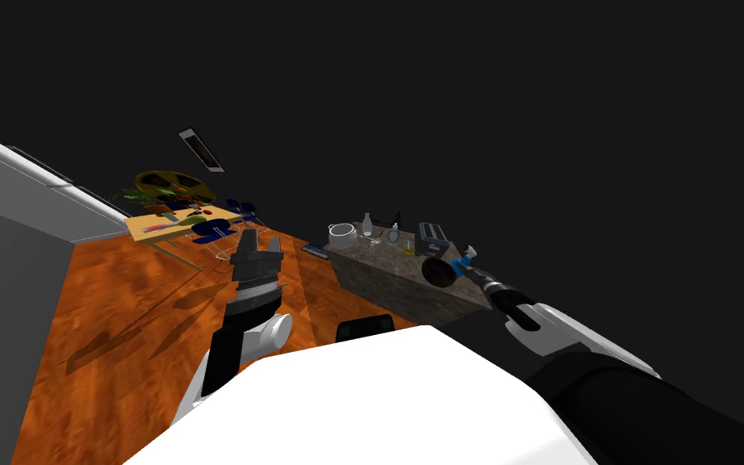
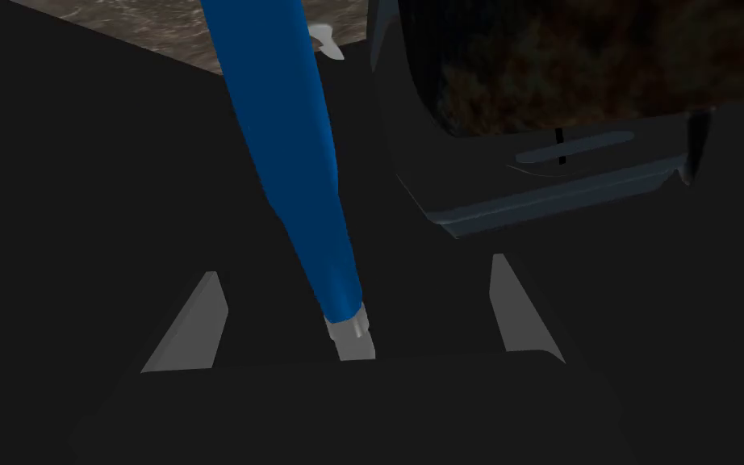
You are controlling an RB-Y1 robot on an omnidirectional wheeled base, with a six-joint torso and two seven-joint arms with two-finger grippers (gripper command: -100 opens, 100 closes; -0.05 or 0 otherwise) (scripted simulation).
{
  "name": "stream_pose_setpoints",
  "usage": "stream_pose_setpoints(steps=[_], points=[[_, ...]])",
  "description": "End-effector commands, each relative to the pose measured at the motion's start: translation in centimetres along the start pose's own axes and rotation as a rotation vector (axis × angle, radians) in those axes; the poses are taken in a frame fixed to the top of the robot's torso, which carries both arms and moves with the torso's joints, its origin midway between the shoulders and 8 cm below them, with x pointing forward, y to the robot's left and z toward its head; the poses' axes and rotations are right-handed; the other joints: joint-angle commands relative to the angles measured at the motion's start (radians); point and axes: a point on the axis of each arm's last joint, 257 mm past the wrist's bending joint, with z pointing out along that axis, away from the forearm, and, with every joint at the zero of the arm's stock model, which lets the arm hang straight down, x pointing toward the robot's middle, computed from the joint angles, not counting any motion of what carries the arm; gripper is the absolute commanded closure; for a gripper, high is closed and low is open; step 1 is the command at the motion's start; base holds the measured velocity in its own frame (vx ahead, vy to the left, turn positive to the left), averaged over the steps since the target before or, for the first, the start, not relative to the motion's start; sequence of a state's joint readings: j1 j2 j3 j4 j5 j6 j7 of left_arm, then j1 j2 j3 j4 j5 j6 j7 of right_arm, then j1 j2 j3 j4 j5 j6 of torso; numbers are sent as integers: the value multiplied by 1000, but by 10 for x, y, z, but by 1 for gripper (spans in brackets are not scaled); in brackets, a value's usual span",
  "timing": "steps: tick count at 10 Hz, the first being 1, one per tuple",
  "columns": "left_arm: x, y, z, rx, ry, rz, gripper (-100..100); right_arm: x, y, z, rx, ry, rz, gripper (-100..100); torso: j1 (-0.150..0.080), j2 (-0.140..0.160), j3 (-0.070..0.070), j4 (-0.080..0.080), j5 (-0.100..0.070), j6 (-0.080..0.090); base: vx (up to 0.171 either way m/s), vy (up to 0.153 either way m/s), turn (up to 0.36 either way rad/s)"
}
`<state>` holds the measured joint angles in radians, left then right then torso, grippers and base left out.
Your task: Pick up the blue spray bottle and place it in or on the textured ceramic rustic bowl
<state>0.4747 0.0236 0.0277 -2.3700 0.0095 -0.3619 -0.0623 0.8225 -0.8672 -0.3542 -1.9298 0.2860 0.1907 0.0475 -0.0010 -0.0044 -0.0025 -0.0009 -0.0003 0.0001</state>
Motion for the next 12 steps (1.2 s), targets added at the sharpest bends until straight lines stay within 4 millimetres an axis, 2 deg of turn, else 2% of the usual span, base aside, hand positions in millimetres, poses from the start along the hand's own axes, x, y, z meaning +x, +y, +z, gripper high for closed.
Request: stream_pose_setpoints(steps=[1, 3, 4, 5, 6, 7, 8, 12], points=[[0, 0, 0, 0, 0, 0, 0, -1, -17, 0, 42, 14, -52, -100, 0, 0, 0, 0, 0, 0, 59, 3, 82], [0, 0, 0, 0, 0, 0, 0, 3, -43, -3, 101, 47, -129, -100, 1, -1, 0, 0, 0, 0, 82, -3, 106], [0, 0, 0, 0, 0, 0, 0, 3, -36, -2, 84, 37, -106, -100, 0, -2, -1, 0, 0, 0, 43, -9, 16], [0, 0, 0, 0, 0, 0, 0, 3, -38, -3, 88, 39, -111, 0, 1, 1, 0, 0, 0, 0, 7, -2, -1], [0, 0, 0, 0, 0, 0, 0, 6, -43, 1, 97, 35, -106, -100, 1, 3, 2, 1, 0, 0, 50, -46, 77], [0, 0, 0, 0, 0, 0, 0, 4, -40, -1, 93, 37, -107, -100, -1, 1, 1, 0, 0, 0, 31, -32, 27], [0, 0, 0, 0, 0, 0, 0, 4, -41, -1, 93, 36, -107, 100, -1, 2, 1, 0, 0, 0, 0, 0, 0], [0, 0, 0, 0, 0, 0, 0, 4, -41, -1, 94, 36, -108, 100, 1, 4, 2, 1, 0, 0, 0, 0, 0]])
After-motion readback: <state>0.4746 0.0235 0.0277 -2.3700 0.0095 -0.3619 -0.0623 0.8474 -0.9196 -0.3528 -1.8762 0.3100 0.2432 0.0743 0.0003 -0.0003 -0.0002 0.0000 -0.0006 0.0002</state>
